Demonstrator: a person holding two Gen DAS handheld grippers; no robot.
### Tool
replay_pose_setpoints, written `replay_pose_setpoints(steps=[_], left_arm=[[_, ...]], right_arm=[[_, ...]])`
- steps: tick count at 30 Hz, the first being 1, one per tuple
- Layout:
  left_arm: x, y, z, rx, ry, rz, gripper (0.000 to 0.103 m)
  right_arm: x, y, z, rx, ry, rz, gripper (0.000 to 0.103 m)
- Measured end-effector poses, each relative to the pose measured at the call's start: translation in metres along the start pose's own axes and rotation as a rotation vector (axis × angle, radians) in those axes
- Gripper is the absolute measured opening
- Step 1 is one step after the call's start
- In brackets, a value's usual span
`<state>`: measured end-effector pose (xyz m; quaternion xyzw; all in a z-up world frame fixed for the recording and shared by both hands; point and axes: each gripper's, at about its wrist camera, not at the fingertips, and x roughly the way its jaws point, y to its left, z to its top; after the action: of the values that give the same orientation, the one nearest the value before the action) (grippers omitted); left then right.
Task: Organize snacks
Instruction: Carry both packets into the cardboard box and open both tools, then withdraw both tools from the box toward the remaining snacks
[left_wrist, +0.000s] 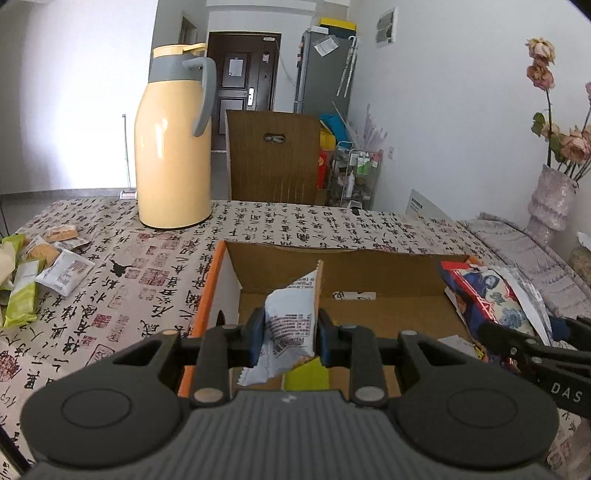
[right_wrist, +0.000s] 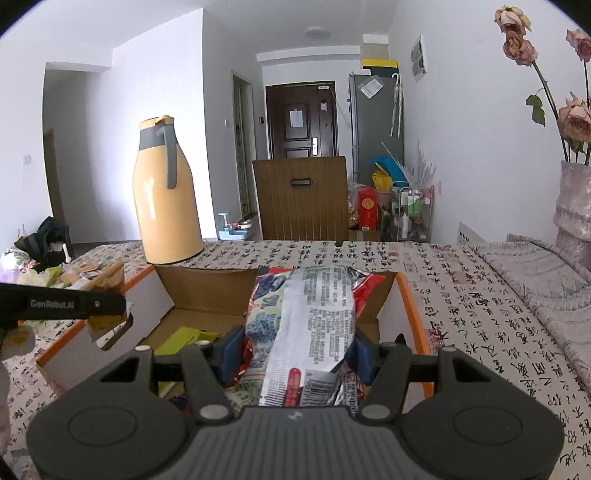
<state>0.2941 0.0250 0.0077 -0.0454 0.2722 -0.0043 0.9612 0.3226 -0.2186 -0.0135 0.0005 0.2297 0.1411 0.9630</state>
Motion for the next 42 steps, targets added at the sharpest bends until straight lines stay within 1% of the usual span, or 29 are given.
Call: replay_pose_setpoints(steps=[3,4,6,8,9,10,12,19,30,35,42], left_arm=[[-0.003,-0.004,-0.001,0.007,-0.004,-0.011,0.029],[-0.004,-0.005,-0.002,0.009,-0.012,-0.014,0.031],[-0.008,-0.006,-0.001,0.012,-0.028,-0.011,0.046],[-0.014,-0.006,-0.002,0.004,-0.055,0.008,0.083],[-0.016,-0.006,-0.001,-0.003,-0.066,0.024,0.091],[-0.018,-0.005,0.0,-0.012,-0.076,0.039,0.103],[-0.021,-0.002,0.001,-0.029,-0.089,0.048,0.103],[-0.021,-0.001,0.003,-0.039,-0.084,0.048,0.103],[-0.032,-0.003,0.005,-0.043,-0.105,0.049,0.103],[-0.04,-0.003,0.011,-0.062,-0.108,0.069,0.103],[-0.06,-0.004,0.013,-0.065,-0.132,0.073,0.103]], right_arm=[[0.0,0.001,-0.001,-0.002,0.005,0.001,0.06],[0.0,0.001,-0.001,-0.003,0.006,0.001,0.062],[0.0,0.001,-0.001,0.001,0.006,0.0,0.064],[-0.001,0.0,-0.001,0.007,0.001,-0.001,0.072],[-0.002,-0.001,-0.001,0.01,-0.003,-0.001,0.083],[-0.003,-0.002,-0.001,0.015,-0.009,0.0,0.094],[-0.005,-0.004,-0.001,0.023,-0.02,-0.001,0.103],[-0.007,-0.007,0.0,0.038,-0.029,-0.009,0.103],[-0.012,-0.005,0.005,0.027,-0.051,-0.022,0.103],[-0.022,-0.005,0.012,0.027,-0.078,-0.028,0.103],[-0.043,-0.003,0.019,0.009,-0.109,-0.039,0.103]])
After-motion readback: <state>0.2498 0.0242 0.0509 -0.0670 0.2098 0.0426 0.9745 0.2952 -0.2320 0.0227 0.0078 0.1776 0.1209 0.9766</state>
